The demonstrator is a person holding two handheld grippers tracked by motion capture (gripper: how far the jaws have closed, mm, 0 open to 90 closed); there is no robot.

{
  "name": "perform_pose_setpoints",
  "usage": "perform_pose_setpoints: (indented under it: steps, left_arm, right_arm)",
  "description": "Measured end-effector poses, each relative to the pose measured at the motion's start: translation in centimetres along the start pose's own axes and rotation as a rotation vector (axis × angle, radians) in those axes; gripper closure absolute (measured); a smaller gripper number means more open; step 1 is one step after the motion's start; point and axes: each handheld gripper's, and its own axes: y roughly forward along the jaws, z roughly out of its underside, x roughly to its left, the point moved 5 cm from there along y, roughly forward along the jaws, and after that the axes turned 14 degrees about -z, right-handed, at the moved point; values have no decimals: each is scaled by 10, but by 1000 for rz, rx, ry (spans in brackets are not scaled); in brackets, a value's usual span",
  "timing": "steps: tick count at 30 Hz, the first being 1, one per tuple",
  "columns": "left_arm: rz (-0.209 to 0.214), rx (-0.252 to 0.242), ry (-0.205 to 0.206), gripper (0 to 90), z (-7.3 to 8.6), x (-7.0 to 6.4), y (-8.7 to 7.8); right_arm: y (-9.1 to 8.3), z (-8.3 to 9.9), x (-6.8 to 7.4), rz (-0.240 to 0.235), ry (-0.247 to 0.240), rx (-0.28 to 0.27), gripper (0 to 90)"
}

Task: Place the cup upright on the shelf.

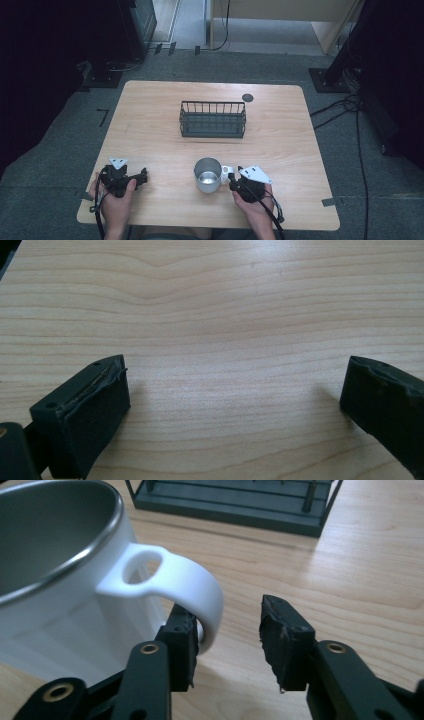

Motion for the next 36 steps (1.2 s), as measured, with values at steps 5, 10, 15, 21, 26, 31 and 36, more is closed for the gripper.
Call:
perform_pose_setpoints:
  steps: [5, 10, 15, 21, 26, 31, 36]
  left_arm:
    - [2, -1, 2, 0, 0, 0, 0]
    - [3, -1, 1, 0, 0, 0, 0]
    - [2, -1, 2, 0, 0, 0, 0]
    - [2, -1, 2, 0, 0, 0, 0]
    - [3, -1, 1, 0, 0, 0, 0]
    - [2, -1, 1, 0, 0, 0, 0]
    - [2, -1, 1, 0, 0, 0, 0]
  right_arm:
    - [5, -1, 5, 16, -32, -28, 741]
    - [6, -4, 6, 65, -45, -79, 804]
    - [6, -6, 5, 93, -72, -117, 824]
    - [5, -6, 6, 104, -58, -156, 825]
    - [3, -9, 5, 121, -59, -173, 826]
    - [-3, -16, 0, 151, -77, -212, 832]
    - [-5, -26, -4, 164, -67, -230, 832]
